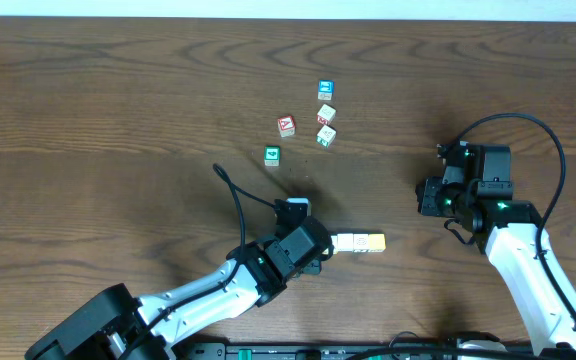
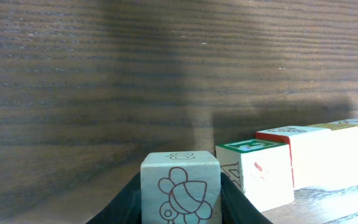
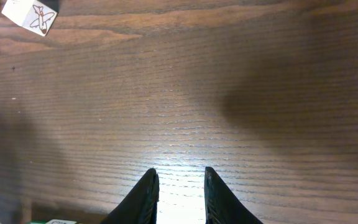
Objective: Lift 5 blocks
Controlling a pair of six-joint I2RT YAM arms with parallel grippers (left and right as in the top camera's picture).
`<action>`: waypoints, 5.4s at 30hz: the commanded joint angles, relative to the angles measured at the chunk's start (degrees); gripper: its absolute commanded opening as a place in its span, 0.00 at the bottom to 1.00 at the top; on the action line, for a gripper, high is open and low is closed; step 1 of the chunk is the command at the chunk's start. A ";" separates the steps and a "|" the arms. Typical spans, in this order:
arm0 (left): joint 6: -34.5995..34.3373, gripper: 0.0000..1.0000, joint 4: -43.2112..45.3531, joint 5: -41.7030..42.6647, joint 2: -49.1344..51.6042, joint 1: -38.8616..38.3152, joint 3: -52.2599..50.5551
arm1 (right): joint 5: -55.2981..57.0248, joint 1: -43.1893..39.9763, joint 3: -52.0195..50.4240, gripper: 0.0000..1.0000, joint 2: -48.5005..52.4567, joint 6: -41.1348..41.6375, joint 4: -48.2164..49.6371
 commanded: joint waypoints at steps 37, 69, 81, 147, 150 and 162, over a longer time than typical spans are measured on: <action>-1.20 0.42 0.15 -2.01 0.42 -2.47 -0.07 | -0.33 -0.26 -0.35 0.22 0.17 0.66 0.15; -1.18 0.44 1.60 -3.26 -1.33 -2.47 0.00 | -0.31 -0.26 -0.35 0.22 0.17 0.63 0.17; -1.60 0.36 2.32 -3.21 -1.33 -2.47 0.00 | -0.33 -0.26 -0.35 0.22 0.17 0.63 0.17; 10.05 0.07 -31.04 -27.47 -42.47 8.68 0.13 | 1.22 24.00 0.15 0.01 14.19 2.36 12.00; 10.08 0.07 -31.04 -27.50 -42.45 8.68 0.13 | 1.20 24.11 0.28 0.01 15.19 3.19 11.91; 10.05 0.08 -31.04 -27.47 -42.45 8.68 0.13 | -0.70 26.67 0.28 0.01 15.19 4.26 9.35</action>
